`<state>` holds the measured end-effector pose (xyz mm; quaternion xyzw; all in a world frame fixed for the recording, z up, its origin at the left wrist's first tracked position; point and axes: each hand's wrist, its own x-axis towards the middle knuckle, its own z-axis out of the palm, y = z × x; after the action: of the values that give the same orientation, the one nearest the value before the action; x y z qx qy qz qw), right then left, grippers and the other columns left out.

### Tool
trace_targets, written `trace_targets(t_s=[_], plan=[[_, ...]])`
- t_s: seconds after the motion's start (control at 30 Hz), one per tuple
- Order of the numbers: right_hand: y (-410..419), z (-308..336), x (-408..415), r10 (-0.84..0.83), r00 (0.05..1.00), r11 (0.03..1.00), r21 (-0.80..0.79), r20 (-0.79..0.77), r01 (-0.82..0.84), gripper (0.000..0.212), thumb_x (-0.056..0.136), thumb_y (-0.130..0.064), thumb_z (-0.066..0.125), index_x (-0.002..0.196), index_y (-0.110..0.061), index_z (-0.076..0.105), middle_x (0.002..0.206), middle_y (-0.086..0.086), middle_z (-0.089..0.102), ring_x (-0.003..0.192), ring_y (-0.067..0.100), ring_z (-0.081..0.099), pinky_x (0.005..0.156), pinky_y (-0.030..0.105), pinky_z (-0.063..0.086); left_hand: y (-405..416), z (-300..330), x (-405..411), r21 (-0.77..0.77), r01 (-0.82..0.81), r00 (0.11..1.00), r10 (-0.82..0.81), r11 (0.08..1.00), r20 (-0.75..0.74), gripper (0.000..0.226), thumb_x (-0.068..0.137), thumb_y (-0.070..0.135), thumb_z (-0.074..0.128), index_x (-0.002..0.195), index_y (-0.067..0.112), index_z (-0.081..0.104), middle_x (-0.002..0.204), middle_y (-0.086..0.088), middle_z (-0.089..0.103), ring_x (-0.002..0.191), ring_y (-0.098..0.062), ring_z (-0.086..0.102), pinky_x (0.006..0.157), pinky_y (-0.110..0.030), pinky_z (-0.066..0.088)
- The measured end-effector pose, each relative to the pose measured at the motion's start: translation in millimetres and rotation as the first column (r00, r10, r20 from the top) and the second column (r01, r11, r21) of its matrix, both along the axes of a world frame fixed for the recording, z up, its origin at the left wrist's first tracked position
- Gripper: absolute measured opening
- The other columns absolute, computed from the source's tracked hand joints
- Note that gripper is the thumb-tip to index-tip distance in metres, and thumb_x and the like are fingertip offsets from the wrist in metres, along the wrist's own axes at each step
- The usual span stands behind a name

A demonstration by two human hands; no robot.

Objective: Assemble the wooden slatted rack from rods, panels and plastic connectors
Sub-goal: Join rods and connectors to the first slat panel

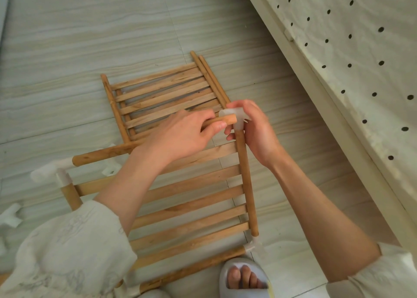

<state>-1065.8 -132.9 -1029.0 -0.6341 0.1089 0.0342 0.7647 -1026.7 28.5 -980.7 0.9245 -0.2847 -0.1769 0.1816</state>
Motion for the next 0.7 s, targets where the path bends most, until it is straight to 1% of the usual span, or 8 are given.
trace_targets(t_s=[0.1, 0.2, 0.3, 0.37, 0.43, 0.53, 0.6, 0.7], plan=[[3, -1, 0, -0.040, 0.999, 0.998, -0.050, -0.006, 0.039, 0.026, 0.089, -0.035, 0.040, 0.098, -0.020, 0.059, 0.080, 0.003, 0.061, 0.065, 0.014, 0.057, 0.059, 0.030, 0.049, 1, 0, 1, -0.009, -0.022, 1.000, 0.023, 1.000, 0.016, 0.032, 0.095, 0.054, 0.033, 0.090, 0.028, 0.051, 0.067, 0.009, 0.055, 0.066, -0.010, 0.054, 0.060, -0.034, 0.044], [9, -1, 0, -0.108, 0.994, 0.993, -0.044, -0.023, 0.107, 0.024, 0.099, -0.034, 0.037, 0.102, -0.021, 0.057, 0.077, 0.006, 0.059, 0.063, 0.013, 0.055, 0.057, 0.029, 0.047, 2, -2, 1, 0.017, -0.047, 0.998, 0.046, 0.999, 0.042, 0.033, 0.094, 0.056, 0.032, 0.089, 0.028, 0.051, 0.072, 0.007, 0.055, 0.068, -0.013, 0.052, 0.058, -0.032, 0.040], [14, 1, 1, -0.180, 0.982, 0.984, -0.021, -0.049, 0.180, 0.032, 0.101, -0.040, 0.032, 0.100, -0.019, 0.057, 0.071, 0.006, 0.059, 0.058, 0.014, 0.053, 0.052, 0.027, 0.042, 0, -5, -1, 0.036, -0.081, 0.994, 0.078, 0.996, 0.079, 0.035, 0.094, 0.055, 0.030, 0.093, 0.028, 0.052, 0.072, 0.004, 0.054, 0.071, -0.022, 0.053, 0.058, -0.033, 0.037], [18, 2, 2, -0.204, 0.977, 0.979, -0.019, -0.060, 0.204, 0.041, 0.101, -0.045, 0.028, 0.106, -0.015, 0.056, 0.068, 0.005, 0.059, 0.056, 0.012, 0.052, 0.051, 0.025, 0.042, 0, -6, -2, 0.041, -0.094, 0.991, 0.090, 0.995, 0.095, 0.036, 0.095, 0.054, 0.030, 0.098, 0.027, 0.052, 0.071, 0.004, 0.052, 0.072, -0.024, 0.052, 0.057, -0.032, 0.036], [21, 3, 2, -0.218, 0.974, 0.975, -0.051, -0.061, 0.216, 0.044, 0.101, -0.046, 0.025, 0.111, -0.015, 0.054, 0.065, 0.005, 0.058, 0.055, 0.010, 0.052, 0.051, 0.024, 0.042, 1, -6, -2, 0.044, -0.105, 0.990, 0.100, 0.993, 0.099, 0.035, 0.096, 0.053, 0.030, 0.101, 0.026, 0.052, 0.069, 0.005, 0.050, 0.073, -0.025, 0.052, 0.056, -0.032, 0.034], [25, 4, 2, -0.226, 0.974, 0.972, -0.073, -0.026, 0.224, 0.039, 0.101, -0.046, 0.024, 0.107, -0.021, 0.053, 0.068, 0.004, 0.057, 0.057, 0.010, 0.052, 0.051, 0.025, 0.043, 3, -3, -3, 0.037, -0.115, 0.988, 0.111, 0.993, 0.108, 0.031, 0.097, 0.050, 0.031, 0.103, 0.028, 0.052, 0.068, 0.008, 0.048, 0.071, -0.022, 0.051, 0.052, -0.031, 0.031], [28, 4, 3, -0.218, 0.976, 0.973, -0.082, -0.008, 0.217, 0.034, 0.100, -0.045, 0.026, 0.101, -0.024, 0.053, 0.073, 0.003, 0.057, 0.060, 0.010, 0.052, 0.052, 0.025, 0.043, 4, -1, -4, 0.023, -0.139, 0.987, 0.137, 0.990, 0.085, 0.027, 0.098, 0.048, 0.032, 0.106, 0.031, 0.052, 0.073, 0.008, 0.054, 0.070, -0.018, 0.052, 0.052, -0.030, 0.031], [32, 6, 7, -0.153, 0.988, 0.982, -0.112, 0.023, 0.155, 0.027, 0.100, -0.041, 0.032, 0.101, -0.021, 0.051, 0.077, 0.004, 0.054, 0.062, 0.009, 0.051, 0.051, 0.025, 0.041, 8, 2, -6, 0.018, -0.188, 0.980, 0.186, 0.982, 0.077, 0.024, 0.098, 0.047, 0.033, 0.105, 0.034, 0.052, 0.077, 0.008, 0.057, 0.071, -0.017, 0.053, 0.055, -0.030, 0.032]])
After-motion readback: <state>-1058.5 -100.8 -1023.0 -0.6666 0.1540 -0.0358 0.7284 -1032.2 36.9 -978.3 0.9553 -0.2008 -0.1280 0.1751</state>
